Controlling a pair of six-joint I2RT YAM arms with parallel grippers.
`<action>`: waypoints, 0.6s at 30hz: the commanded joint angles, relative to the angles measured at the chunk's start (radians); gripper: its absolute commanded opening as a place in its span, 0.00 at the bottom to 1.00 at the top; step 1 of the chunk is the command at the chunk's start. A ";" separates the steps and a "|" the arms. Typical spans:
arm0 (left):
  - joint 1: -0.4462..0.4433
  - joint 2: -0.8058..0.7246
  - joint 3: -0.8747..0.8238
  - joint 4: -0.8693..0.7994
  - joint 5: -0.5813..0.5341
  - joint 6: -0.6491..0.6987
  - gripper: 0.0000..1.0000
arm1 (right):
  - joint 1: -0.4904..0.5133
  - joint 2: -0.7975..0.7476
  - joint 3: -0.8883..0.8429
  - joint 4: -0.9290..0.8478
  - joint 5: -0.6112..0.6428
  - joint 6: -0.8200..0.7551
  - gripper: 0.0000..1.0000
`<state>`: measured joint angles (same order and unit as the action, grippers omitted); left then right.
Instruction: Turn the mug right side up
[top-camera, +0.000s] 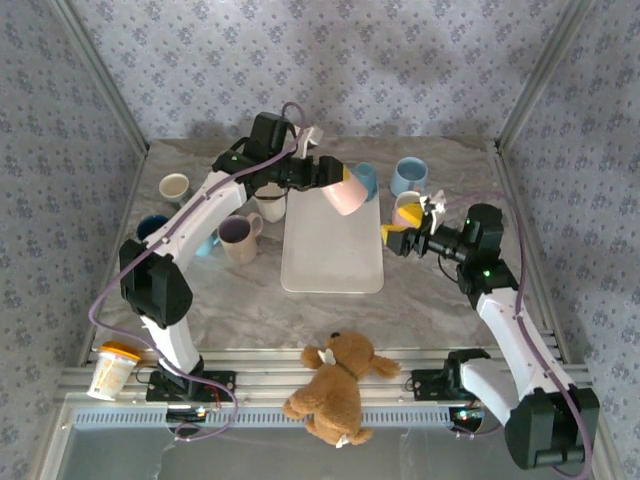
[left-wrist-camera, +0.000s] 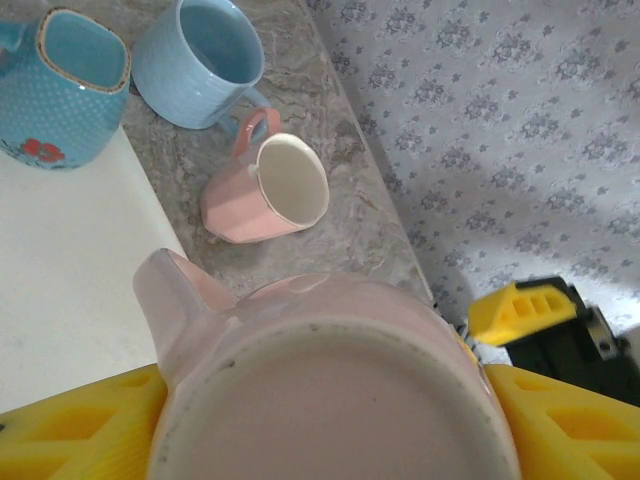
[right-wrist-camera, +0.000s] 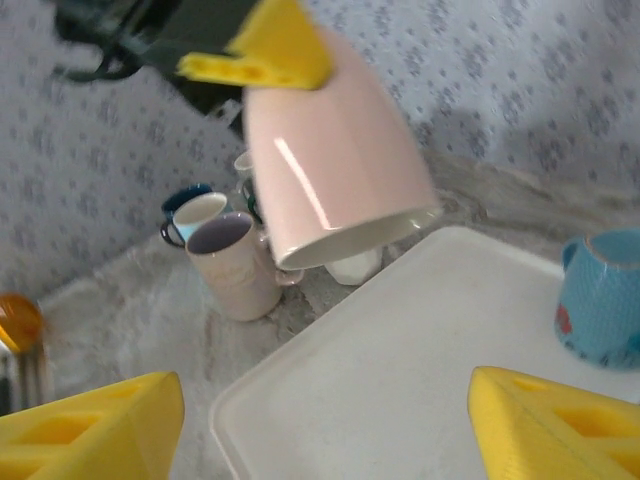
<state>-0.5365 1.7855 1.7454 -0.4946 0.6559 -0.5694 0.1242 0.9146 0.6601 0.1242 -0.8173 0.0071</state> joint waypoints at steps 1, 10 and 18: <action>0.008 -0.066 -0.003 0.107 0.048 -0.080 0.56 | 0.045 -0.028 -0.009 0.001 0.094 -0.296 0.78; 0.010 -0.077 0.019 0.010 0.097 -0.083 0.54 | 0.129 -0.005 -0.017 0.081 0.221 -0.615 0.69; 0.009 -0.054 0.057 -0.016 0.179 -0.081 0.51 | 0.158 0.086 -0.011 0.244 0.261 -0.685 0.63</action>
<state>-0.5293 1.7683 1.7248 -0.5331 0.7513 -0.6411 0.2756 0.9779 0.6502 0.2790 -0.5812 -0.6201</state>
